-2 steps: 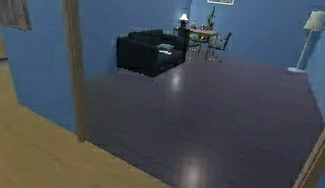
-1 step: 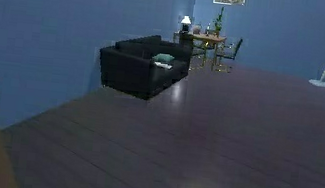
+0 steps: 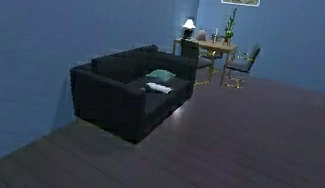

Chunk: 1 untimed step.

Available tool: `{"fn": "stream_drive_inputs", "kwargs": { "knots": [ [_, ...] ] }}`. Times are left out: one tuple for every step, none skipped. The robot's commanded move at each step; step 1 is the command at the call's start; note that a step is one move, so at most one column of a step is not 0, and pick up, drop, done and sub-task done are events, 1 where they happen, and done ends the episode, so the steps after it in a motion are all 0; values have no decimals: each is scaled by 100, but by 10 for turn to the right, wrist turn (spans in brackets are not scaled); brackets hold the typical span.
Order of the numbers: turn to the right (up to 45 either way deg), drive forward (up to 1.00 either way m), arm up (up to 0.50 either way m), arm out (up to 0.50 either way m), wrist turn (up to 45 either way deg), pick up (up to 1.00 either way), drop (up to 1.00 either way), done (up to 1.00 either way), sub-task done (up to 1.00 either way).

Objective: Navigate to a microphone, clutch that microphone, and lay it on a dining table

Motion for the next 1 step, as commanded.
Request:
{"fn": "stream_drive_inputs", "kwargs": {
  "knots": [
    [0, 100, 0, 0, 0, 0, 0, 0, 0]
  ]
}}
